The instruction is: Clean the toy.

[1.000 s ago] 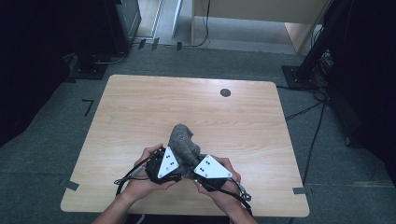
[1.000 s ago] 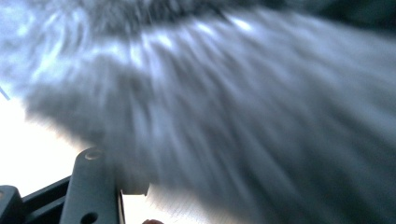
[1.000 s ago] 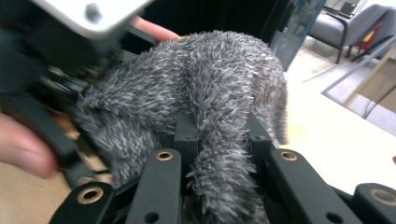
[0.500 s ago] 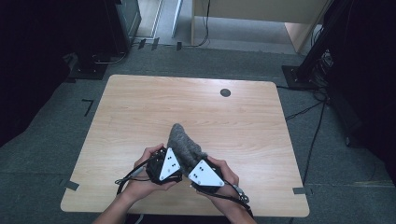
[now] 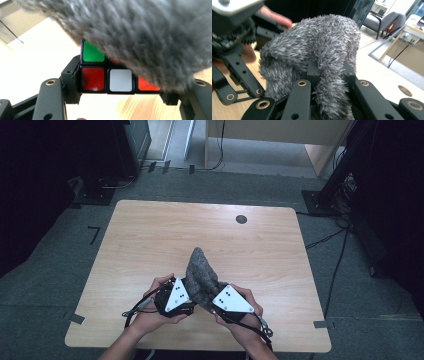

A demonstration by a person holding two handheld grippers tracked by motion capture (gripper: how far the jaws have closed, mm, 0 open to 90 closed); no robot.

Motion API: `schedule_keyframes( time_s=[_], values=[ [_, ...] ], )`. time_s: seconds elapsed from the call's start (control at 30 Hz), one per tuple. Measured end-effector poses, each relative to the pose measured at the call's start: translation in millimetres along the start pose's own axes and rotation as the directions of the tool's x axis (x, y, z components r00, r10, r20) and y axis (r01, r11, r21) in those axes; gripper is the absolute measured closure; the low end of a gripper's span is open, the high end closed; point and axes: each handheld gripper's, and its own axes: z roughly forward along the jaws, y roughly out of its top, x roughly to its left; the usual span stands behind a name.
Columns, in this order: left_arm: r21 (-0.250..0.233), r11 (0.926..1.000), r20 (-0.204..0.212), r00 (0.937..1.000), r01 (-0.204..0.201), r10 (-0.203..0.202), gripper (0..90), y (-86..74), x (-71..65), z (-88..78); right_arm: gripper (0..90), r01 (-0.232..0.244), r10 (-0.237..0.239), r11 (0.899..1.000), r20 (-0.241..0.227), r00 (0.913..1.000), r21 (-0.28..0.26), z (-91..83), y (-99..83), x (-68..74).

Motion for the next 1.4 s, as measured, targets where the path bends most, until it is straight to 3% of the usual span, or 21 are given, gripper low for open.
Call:
schedule_keyframes(
  time_s=[0.07,0.1,0.17,0.23,0.33,0.4,0.47,0.53,0.6,0.67,0.73,0.8,0.83,0.87,0.97,1.0,1.13,1.2,1.27,1.33,1.4],
  values=[
    [-0.008,1.0,0.004,1.0,0.003,-0.003,34.3,0.6,0.3,-0.9,76.2,0.011,-0.013,0.999,-0.088,0.996,-0.03,-0.6,1.1,6.7],
    [-0.022,0.9997,0.011,0.9999,0.002,-0.002,34.3,0.9,-0.1,-2.4,76.2,0.051,-0.055,0.998,-0.141,0.9885,-0.03,1.5,2.1,13.8],
    [-0.03,0.9995,0.011,0.9999,-0.011,0.011,34.2,1.9,-1.2,-4.9,76.3,0.117,-0.115,0.993,-0.11,0.9872,0.009,6.5,2.3,21.3],
    [-0.022,0.9997,0.004,1.0,-0.008,0.008,34.2,1.6,-0.4,-4.2,76.5,0.086,-0.085,0.996,-0.101,0.9913,0.008,7.4,1.8,16.7],
    [-0.031,0.9995,0.018,0.9998,0.007,-0.006,34.2,-0.1,1.7,-4.4,76.5,0.018,-0.018,1.0,0.012,0.9998,0.008,1.8,1.7,1.7],
    [-0.043,0.9989,0.026,0.9995,0.019,-0.018,34.2,0.5,3.0,-5.1,76.5,-0.05,0.051,0.998,0.016,0.9986,-0.033,-3.4,0.7,-5.5],
    [-0.05,0.9984,0.028,0.9993,0.026,-0.024,34.2,0.8,3.1,-5.2,75.9,-0.052,0.046,0.996,-0.072,0.9963,-0.076,-4.8,1.0,-1.0],
    [-0.055,0.9982,0.032,0.9993,0.021,-0.019,34.2,0.7,2.6,-6.4,75.6,-0.023,0.013,0.998,-0.161,0.9868,-0.059,0.1,1.8,7.9],
    [-0.047,0.9988,0.023,0.9997,0.012,-0.011,34.2,0.6,2.3,-6.4,75.8,0.023,-0.025,1.0,-0.128,0.9914,-0.02,5.5,0.8,14.0],
    [-0.044,0.9989,0.025,0.9996,0.014,-0.013,34.2,-0.4,2.6,-5.7,76.1,-0.013,0.011,1.0,-0.103,0.9947,-0.023,4.8,0.6,8.2],
    [-0.062,0.9978,0.038,0.999,0.024,-0.022,34.2,-0.6,3.5,-6.8,76.1,-0.052,0.051,0.998,-0.018,0.9985,-0.029,0.2,0.5,-3.7],
    [-0.079,0.9961,0.044,0.9984,0.039,-0.035,34.2,-0.2,5.0,-7.9,76.1,-0.153,0.154,0.986,0.007,0.9881,-0.067,-7.5,-1.3,-17.0],
    [-0.089,0.9949,0.049,0.9979,0.046,-0.042,34.2,-0.4,5.7,-8.5,76.1,-0.205,0.205,0.974,-0.012,0.9787,-0.099,-11.0,-2.4,-22.9],
    [-0.109,0.9923,0.061,0.9967,0.06,-0.054,34.2,-0.8,7.1,-9.8,76.0,-0.226,0.223,0.968,-0.037,0.9741,-0.113,-12.0,-2.8,-25.1],
    [-0.214,0.9661,0.154,0.9817,0.144,-0.113,34.2,-3.7,15.4,-19.2,76.0,-0.269,0.259,0.958,-0.101,0.9604,-0.096,-7.4,-5.2,-26.9],
    [-0.239,0.9585,0.16,0.9799,0.156,-0.12,34.2,-3.6,18.2,-23.2,76.0,-0.279,0.27,0.956,-0.099,0.9578,-0.09,-5.6,-6.9,-27.6],
    [-0.274,0.9459,0.166,0.9773,0.174,-0.131,34.2,-5.0,23.0,-28.5,76.0,-0.318,0.317,0.948,-0.026,0.9481,-0.026,-1.4,-15.0,-37.3],
    [-0.265,0.9513,0.144,0.982,0.157,-0.122,34.2,-4.8,21.6,-26.7,75.7,-0.342,0.34,0.938,-0.042,0.9393,-0.051,-5.0,-14.4,-39.6],
    [-0.258,0.9557,0.141,0.984,0.142,-0.109,34.2,-4.8,18.7,-25.1,75.3,-0.337,0.327,0.935,-0.101,0.9395,-0.107,-10.0,-8.4,-35.3],
    [-0.26,0.9566,0.139,0.9853,0.132,-0.098,34.2,-4.0,16.1,-24.7,75.2,-0.317,0.295,0.938,-0.156,0.9425,-0.143,-13.0,-0.8,-27.4],
    [-0.273,0.9523,0.15,0.9837,0.137,-0.099,34.2,-2.6,15.9,-27.3,75.1,-0.295,0.277,0.946,-0.14,0.9507,-0.132,-11.4,1.3,-23.2]
  ],
)
